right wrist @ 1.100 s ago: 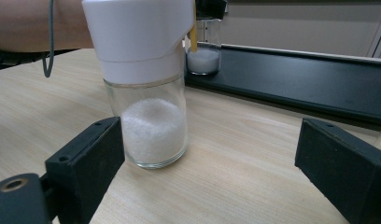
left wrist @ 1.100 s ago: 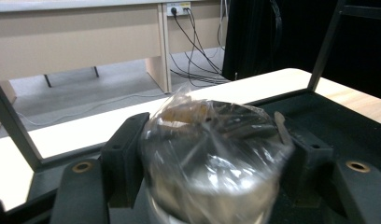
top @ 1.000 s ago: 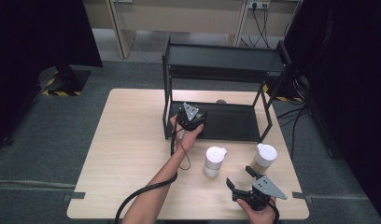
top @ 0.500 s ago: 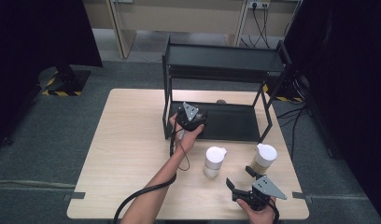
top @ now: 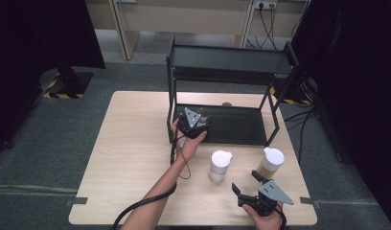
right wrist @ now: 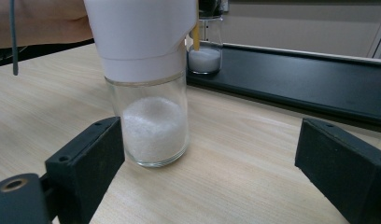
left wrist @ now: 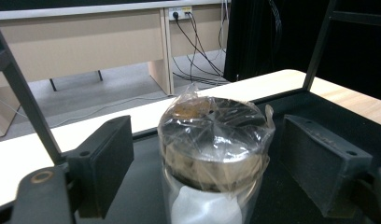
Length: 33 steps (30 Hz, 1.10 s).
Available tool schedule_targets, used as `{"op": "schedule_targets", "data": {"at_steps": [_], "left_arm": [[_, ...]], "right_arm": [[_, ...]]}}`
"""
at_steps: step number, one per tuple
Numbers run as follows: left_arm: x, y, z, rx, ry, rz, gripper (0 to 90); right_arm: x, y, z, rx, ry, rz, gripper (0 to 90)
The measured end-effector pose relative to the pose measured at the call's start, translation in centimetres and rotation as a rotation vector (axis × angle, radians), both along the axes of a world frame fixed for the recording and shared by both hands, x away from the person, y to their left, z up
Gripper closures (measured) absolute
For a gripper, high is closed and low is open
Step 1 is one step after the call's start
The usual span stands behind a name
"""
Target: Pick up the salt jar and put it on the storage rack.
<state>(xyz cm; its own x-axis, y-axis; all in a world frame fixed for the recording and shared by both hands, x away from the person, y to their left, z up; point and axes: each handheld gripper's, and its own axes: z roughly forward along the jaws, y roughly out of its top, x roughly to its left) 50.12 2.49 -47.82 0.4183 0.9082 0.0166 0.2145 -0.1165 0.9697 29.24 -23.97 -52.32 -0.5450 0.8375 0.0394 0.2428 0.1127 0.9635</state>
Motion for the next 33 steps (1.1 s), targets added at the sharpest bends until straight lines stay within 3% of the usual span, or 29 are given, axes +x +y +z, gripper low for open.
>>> {"op": "schedule_targets", "data": {"at_steps": [11,33], "left_arm": [[-0.9,0.4,0.8,-0.008,-0.012,-0.011,13.2],[-2.8,1.0,1.9,0.019,-0.059,-0.027,10.9]], "right_arm": [[0.0,0.0,0.0,-0.001,0.0,0.0,8.3],[0.0,0.0,0.0,-0.002,-0.002,-0.001,8.3]]}}
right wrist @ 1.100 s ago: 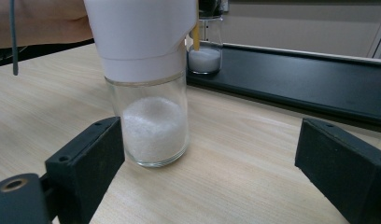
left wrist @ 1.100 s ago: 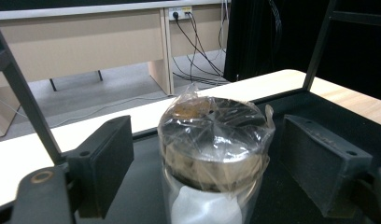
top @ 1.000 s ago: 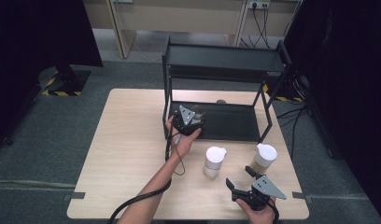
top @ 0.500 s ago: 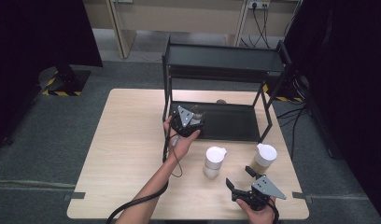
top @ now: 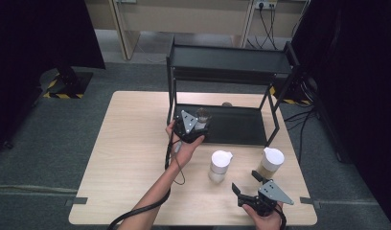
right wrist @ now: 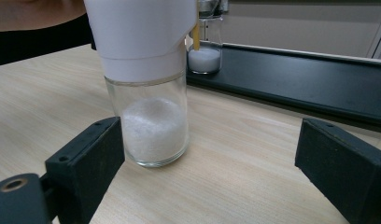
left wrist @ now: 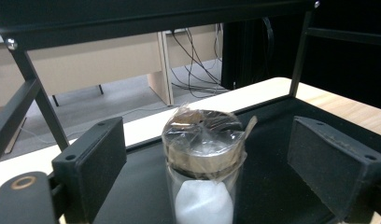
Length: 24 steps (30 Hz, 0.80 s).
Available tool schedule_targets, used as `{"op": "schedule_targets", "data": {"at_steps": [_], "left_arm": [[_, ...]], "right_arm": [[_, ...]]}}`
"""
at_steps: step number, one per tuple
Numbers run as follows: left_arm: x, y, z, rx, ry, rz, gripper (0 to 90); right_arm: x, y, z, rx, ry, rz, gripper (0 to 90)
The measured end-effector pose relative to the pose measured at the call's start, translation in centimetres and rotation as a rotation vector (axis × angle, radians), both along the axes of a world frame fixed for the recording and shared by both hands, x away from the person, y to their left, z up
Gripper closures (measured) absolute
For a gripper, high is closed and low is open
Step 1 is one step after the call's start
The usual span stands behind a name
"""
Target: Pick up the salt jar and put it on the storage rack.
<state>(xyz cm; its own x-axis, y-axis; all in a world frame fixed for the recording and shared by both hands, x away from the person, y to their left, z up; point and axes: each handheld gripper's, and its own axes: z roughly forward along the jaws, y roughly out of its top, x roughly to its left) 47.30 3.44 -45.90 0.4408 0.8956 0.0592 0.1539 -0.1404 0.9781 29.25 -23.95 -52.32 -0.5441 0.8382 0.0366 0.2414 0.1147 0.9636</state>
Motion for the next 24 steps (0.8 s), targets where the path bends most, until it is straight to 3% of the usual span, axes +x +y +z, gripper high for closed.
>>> {"op": "schedule_targets", "data": {"at_steps": [16,24], "left_arm": [[-1.9,0.1,0.8,0.007,-0.035,-0.012,9.3],[-2.6,0.1,1.1,0.002,-0.034,-0.016,8.9]], "right_arm": [[0.0,0.0,0.0,0.0,-0.002,-0.002,8.4],[0.0,0.0,0.0,0.001,-0.002,-0.002,8.4]]}}
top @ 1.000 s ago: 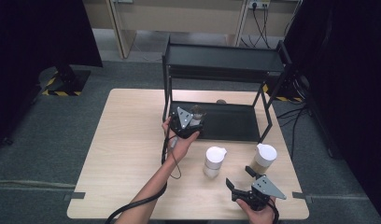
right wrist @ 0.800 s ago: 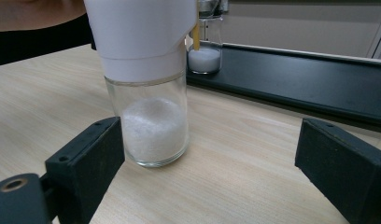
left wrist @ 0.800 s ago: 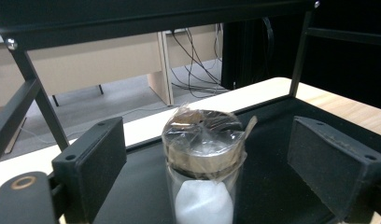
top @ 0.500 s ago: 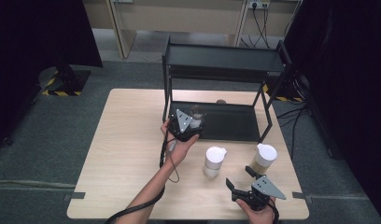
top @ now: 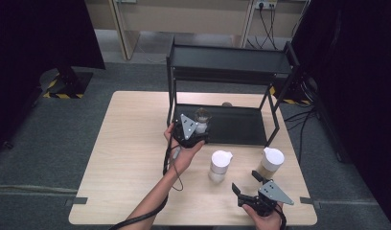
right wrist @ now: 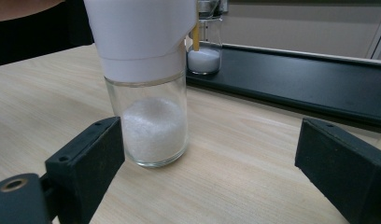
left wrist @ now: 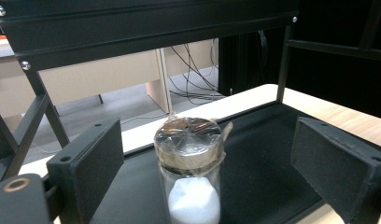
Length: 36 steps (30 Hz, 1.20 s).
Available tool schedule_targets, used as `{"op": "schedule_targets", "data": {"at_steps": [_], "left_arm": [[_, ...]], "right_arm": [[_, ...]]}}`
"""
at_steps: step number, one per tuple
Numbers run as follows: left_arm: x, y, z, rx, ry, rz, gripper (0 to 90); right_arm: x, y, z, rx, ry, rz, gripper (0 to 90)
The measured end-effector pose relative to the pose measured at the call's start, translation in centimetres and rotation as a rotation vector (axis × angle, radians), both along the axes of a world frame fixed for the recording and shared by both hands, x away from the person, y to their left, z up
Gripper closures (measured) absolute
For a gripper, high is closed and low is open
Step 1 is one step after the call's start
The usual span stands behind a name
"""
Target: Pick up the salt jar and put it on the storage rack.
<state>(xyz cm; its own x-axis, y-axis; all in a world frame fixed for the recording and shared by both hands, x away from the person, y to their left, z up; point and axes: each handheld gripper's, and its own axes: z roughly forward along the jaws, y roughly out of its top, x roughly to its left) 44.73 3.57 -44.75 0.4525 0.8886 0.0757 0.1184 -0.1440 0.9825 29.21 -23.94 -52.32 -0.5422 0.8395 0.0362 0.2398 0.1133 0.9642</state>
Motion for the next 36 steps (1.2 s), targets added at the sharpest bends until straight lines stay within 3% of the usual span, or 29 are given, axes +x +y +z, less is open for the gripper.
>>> {"op": "schedule_targets", "data": {"at_steps": [25,36], "left_arm": [[-3.7,1.4,0.4,-0.016,-0.013,-0.045,8.9],[-5.2,1.8,-0.2,-0.035,-0.009,-0.064,8.9]], "right_arm": [[0.0,0.0,0.0,0.002,-0.003,-0.003,8.4],[0.0,-0.1,0.0,0.004,-0.003,-0.004,8.4]]}}
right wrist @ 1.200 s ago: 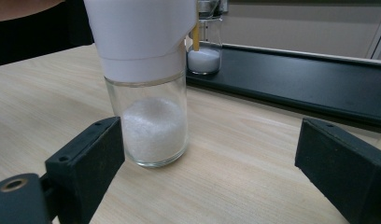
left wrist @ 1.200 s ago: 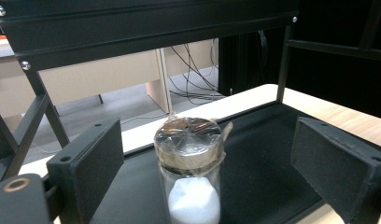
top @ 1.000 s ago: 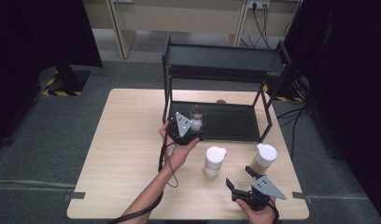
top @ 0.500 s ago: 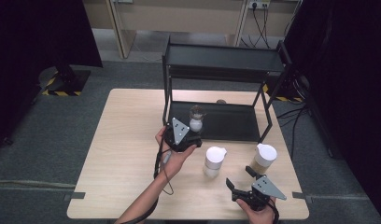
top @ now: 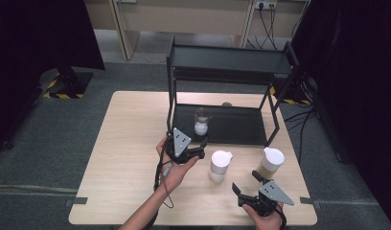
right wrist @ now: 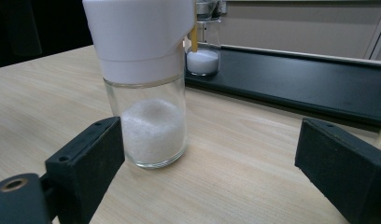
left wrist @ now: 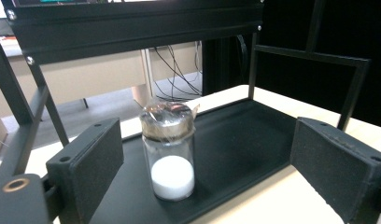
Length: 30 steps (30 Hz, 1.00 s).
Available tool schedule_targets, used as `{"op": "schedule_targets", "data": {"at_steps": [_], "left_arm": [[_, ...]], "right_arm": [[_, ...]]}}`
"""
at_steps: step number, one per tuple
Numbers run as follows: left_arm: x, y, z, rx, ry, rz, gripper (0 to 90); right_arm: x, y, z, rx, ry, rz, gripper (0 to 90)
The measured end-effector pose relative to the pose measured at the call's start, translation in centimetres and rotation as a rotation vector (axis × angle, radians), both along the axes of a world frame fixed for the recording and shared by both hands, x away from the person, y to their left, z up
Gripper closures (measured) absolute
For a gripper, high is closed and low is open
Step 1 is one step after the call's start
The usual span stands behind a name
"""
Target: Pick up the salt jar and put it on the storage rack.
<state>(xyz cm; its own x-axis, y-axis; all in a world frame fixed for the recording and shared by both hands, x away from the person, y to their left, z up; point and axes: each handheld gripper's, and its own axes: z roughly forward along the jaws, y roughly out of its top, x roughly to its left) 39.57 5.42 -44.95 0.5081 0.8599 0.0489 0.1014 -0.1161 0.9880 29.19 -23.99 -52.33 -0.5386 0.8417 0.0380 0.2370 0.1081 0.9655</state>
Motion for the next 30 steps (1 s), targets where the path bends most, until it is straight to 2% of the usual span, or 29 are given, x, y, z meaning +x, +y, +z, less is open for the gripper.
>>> {"op": "schedule_targets", "data": {"at_steps": [12,15,18,24,30], "left_arm": [[-1.8,0.5,-0.9,-0.035,0.023,-0.042,9.6],[-2.2,0.5,-1.0,-0.033,0.019,-0.052,9.8],[-2.6,0.5,-0.9,-0.049,0.026,-0.063,9.7],[-3.3,0.8,-0.6,-0.041,0.007,-0.068,9.6],[-4.1,0.9,-0.7,-0.041,0.009,-0.071,9.6]], "right_arm": [[0.0,0.0,0.0,-0.002,-0.001,0.0,8.4],[0.0,0.0,0.0,-0.001,-0.001,0.0,8.3],[0.0,0.0,0.0,-0.002,-0.001,-0.001,8.4],[0.0,0.0,0.0,-0.001,-0.002,-0.001,8.4],[0.0,0.0,0.0,-0.003,-0.002,-0.001,8.4]]}}
